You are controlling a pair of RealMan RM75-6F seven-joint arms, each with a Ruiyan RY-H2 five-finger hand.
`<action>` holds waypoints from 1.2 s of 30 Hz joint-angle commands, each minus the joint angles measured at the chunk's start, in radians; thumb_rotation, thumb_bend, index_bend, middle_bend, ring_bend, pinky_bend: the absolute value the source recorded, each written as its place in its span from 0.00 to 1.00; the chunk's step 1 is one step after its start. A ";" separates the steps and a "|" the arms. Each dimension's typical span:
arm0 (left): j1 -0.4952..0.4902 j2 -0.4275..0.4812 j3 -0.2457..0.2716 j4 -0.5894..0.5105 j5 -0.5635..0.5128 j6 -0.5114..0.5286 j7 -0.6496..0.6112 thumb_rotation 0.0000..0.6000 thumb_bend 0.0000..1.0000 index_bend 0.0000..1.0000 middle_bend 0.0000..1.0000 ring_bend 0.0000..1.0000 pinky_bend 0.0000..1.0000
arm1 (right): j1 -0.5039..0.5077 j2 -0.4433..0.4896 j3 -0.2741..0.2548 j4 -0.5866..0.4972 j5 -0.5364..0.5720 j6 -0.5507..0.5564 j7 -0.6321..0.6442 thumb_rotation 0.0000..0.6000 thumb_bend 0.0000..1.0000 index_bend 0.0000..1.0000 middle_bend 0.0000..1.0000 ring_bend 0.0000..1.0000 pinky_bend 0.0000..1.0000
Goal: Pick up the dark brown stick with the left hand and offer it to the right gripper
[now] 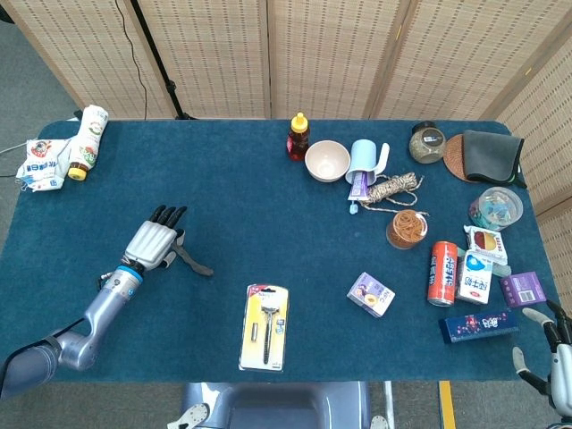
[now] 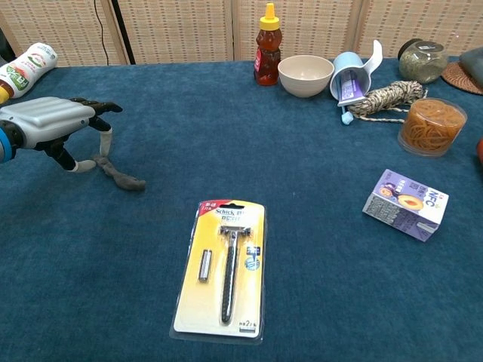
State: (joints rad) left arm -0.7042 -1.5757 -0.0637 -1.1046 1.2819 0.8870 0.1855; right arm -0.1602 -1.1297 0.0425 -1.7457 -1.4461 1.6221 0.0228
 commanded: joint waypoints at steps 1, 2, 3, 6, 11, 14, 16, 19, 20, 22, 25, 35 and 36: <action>0.001 -0.003 -0.002 0.002 -0.002 -0.001 0.002 1.00 0.34 0.49 0.00 0.00 0.00 | 0.000 0.002 0.001 -0.001 0.001 0.000 0.001 1.00 0.38 0.25 0.10 0.15 0.00; 0.001 -0.004 -0.003 0.004 -0.004 -0.002 0.005 1.00 0.34 0.49 0.00 0.00 0.00 | 0.000 0.002 0.002 0.000 0.001 0.000 0.002 1.00 0.39 0.25 0.10 0.15 0.00; 0.002 -0.006 -0.005 0.005 -0.008 -0.005 0.007 1.00 0.34 0.49 0.00 0.00 0.00 | 0.000 0.003 0.002 -0.001 0.001 0.000 0.003 1.00 0.39 0.25 0.10 0.15 0.00; 0.000 -0.012 -0.011 0.011 -0.015 -0.010 0.010 1.00 0.34 0.48 0.00 0.00 0.00 | -0.001 0.005 0.001 0.000 0.002 0.001 0.006 1.00 0.39 0.25 0.10 0.15 0.00; -0.003 -0.021 -0.015 0.017 -0.016 -0.016 0.015 1.00 0.34 0.47 0.00 0.00 0.00 | -0.003 0.006 0.000 -0.001 0.005 0.000 0.007 1.00 0.39 0.25 0.10 0.15 0.00; -0.005 -0.026 -0.018 0.020 -0.017 -0.021 0.016 1.00 0.34 0.48 0.00 0.00 0.00 | -0.004 0.007 0.001 -0.002 0.005 0.001 0.007 1.00 0.39 0.25 0.10 0.15 0.00; -0.006 -0.029 -0.018 0.024 -0.016 -0.021 0.020 1.00 0.34 0.49 0.00 0.00 0.00 | -0.005 0.007 0.001 -0.001 0.006 0.002 0.007 1.00 0.39 0.25 0.10 0.15 0.00; -0.007 -0.036 -0.021 0.028 -0.018 -0.022 0.020 1.00 0.34 0.52 0.01 0.00 0.00 | -0.006 0.009 0.002 -0.002 0.006 0.004 0.009 1.00 0.39 0.25 0.11 0.15 0.00; -0.007 -0.038 -0.022 0.030 -0.018 -0.021 0.021 1.00 0.34 0.53 0.01 0.00 0.00 | -0.006 0.010 0.002 -0.002 0.007 0.005 0.009 1.00 0.39 0.25 0.11 0.15 0.00; -0.006 -0.044 -0.023 0.038 -0.016 -0.017 0.024 1.00 0.34 0.54 0.02 0.00 0.00 | -0.006 0.010 0.002 -0.003 0.009 0.004 0.009 1.00 0.39 0.25 0.11 0.15 0.00; -0.005 -0.050 -0.024 0.044 -0.015 -0.013 0.024 1.00 0.34 0.56 0.04 0.00 0.00 | -0.006 0.009 0.003 -0.002 0.010 0.002 0.009 1.00 0.38 0.25 0.11 0.16 0.00; 0.000 -0.062 -0.036 0.056 -0.015 -0.002 0.008 1.00 0.39 0.70 0.13 0.03 0.00 | -0.003 0.008 0.005 -0.009 0.014 -0.004 0.006 1.00 0.39 0.25 0.11 0.16 0.00; 0.000 -0.061 -0.037 0.055 -0.013 0.001 0.004 1.00 0.41 0.71 0.14 0.04 0.00 | -0.002 0.008 0.006 -0.010 0.014 -0.005 0.005 1.00 0.39 0.25 0.11 0.16 0.00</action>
State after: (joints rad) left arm -0.7055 -1.6368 -0.0967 -1.0474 1.2673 0.8824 0.1955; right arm -0.1627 -1.1218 0.0483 -1.7547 -1.4317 1.6181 0.0283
